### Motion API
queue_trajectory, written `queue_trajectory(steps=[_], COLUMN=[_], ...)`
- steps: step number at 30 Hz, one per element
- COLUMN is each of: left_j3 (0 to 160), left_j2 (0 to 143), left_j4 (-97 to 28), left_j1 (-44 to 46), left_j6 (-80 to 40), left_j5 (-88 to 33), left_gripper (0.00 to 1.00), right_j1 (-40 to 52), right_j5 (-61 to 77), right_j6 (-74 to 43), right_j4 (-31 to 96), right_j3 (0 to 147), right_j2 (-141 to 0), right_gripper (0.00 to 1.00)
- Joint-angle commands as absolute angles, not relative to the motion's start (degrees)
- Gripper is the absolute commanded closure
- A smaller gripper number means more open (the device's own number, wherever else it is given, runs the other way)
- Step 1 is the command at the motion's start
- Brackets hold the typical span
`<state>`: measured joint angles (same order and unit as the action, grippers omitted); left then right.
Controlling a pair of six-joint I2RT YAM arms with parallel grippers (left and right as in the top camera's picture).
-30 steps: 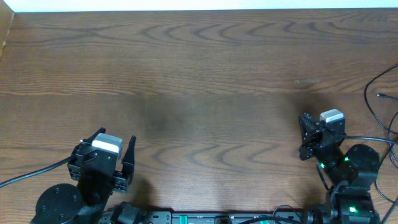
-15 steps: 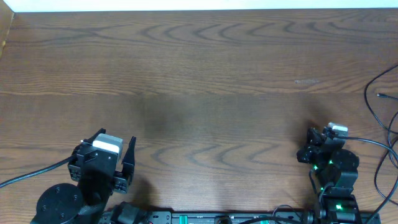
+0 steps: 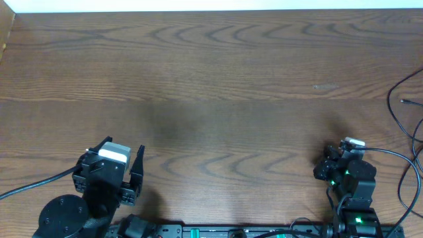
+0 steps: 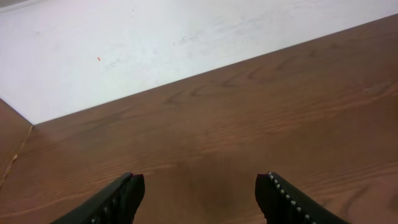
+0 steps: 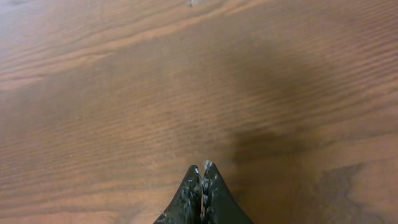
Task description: Untangle cables
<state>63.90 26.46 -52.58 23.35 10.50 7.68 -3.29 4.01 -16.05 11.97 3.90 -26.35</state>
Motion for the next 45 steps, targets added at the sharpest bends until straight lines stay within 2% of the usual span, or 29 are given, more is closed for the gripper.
queue_trajectory(steps=[1, 3, 5, 6, 7, 8, 45], left_j3=[64.0, 64.0, 64.0, 64.0, 64.0, 64.0, 64.0], left_j2=[26.3, 26.3, 26.3, 26.3, 26.3, 26.3, 26.3], left_j4=[-52.7, -52.8, -52.8, -52.8, -52.8, -52.9, -53.1], left_j1=[23.2, 23.2, 23.2, 23.2, 23.2, 23.2, 23.2], left_j6=[10.2, 10.2, 10.2, 10.2, 10.2, 10.2, 9.8], left_j5=[8.2, 8.2, 8.2, 8.2, 8.2, 8.2, 8.2], left_gripper=[0.37, 0.37, 0.37, 0.37, 0.38, 0.37, 0.37], right_j1=[-3.0, -3.0, -3.0, -3.0, -3.0, -3.0, -3.0], right_j5=[3.3, 3.4, 3.4, 3.4, 3.3, 3.3, 3.3], right_j6=[-17.8, -18.2, -18.2, -18.2, -18.2, -18.2, -18.2], right_j4=[12.0, 12.0, 12.0, 12.0, 12.0, 12.0, 11.8], right_j3=[3.6, 3.6, 3.6, 3.6, 3.6, 3.6, 3.6], right_j2=[-26.2, -26.2, -26.2, -26.2, -26.2, -26.2, -25.7], right_gripper=[0.99, 0.97, 0.79, 0.65, 0.36, 0.01, 0.01])
